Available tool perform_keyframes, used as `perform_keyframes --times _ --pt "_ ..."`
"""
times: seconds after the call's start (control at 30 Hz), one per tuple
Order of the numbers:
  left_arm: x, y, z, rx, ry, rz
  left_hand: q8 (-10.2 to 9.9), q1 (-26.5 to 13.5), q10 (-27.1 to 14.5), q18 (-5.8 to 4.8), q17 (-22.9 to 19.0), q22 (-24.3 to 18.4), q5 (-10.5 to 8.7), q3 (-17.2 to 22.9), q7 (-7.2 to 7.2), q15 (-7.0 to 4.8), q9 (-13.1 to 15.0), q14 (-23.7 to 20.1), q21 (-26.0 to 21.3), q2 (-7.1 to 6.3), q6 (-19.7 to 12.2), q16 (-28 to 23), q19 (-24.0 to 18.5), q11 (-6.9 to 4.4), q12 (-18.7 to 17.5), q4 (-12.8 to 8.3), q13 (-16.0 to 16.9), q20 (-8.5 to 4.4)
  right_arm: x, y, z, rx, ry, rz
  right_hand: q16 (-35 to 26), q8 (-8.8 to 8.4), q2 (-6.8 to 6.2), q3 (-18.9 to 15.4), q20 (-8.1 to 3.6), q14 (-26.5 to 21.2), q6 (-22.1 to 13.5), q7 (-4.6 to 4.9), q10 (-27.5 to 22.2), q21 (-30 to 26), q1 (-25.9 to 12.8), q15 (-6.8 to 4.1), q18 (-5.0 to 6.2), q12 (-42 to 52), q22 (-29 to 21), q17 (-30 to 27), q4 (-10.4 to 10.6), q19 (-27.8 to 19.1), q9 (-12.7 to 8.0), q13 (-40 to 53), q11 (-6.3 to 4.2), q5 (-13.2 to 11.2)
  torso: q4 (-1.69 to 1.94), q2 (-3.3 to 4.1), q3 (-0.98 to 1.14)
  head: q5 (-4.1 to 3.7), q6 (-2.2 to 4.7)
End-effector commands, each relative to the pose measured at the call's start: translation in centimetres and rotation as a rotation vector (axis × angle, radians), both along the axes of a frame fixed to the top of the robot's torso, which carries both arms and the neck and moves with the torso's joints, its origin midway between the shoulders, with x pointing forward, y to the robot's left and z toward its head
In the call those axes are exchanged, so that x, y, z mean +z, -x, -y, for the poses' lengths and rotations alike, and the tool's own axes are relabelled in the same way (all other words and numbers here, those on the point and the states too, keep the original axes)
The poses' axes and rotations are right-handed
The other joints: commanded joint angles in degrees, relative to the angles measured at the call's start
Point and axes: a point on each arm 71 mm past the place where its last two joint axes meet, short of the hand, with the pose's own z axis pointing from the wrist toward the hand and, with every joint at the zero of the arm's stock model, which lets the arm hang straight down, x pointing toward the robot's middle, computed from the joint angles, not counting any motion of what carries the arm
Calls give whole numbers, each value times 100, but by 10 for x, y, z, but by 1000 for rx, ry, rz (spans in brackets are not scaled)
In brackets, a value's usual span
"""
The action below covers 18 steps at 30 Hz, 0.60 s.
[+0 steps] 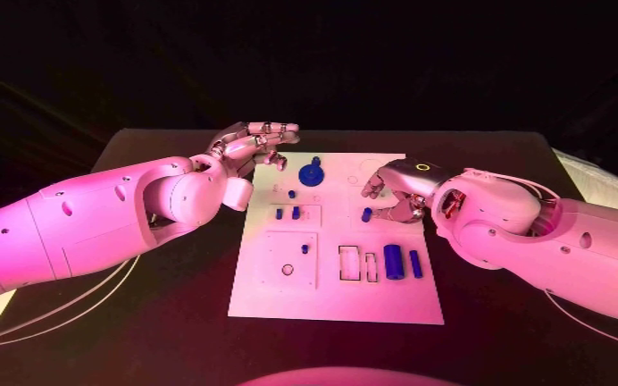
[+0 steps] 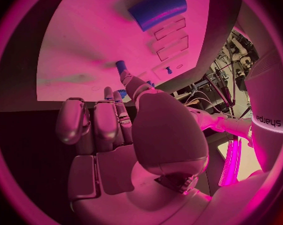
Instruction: Assemble the parts on the task board
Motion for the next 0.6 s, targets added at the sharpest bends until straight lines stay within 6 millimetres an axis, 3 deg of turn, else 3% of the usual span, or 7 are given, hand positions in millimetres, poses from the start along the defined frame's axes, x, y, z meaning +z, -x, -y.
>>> perform_keyframes --times 0.03,0.37,0.6 --pt "1 1 1 -18 12 3 22 4 -41 94 -6 -5 -18 -13 13 16 -6 -26 -26 13 -25 -28 -38 -4 26 -11 8 16 -7 2 -2 23 50 -40 -8 23 53 -23 -19 139 108 11 124 -37 79 -12 62 67 11 -8 8 3 14 5 3 13 -3 3 -5 21 -24" --pt "1 1 1 -17 11 2 22 4 -41 94 -6 -5 -18 -13 13 16 -6 -26 -26 13 -25 -28 -38 -4 26 -11 8 16 -13 2 -10 40 50 -60 -2 70 176 89 78 139 369 40 406 -39 133 120 54 159 18 -16 29 14 37 -9 18 28 12 3 -9 43 -62" --pt "1 1 0 -16 10 2 22 4 -41 94 -6 -5 -18 -13 13 16 -6 -26 -26 13 -25 -28 -38 -4 26 -11 8 16 -14 0 -12 40 45 -57 53 141 294 241 102 151 628 46 730 -3 168 116 51 213 74 34 53 51 73 0 -12 -11 1 3 -1 77 -98"
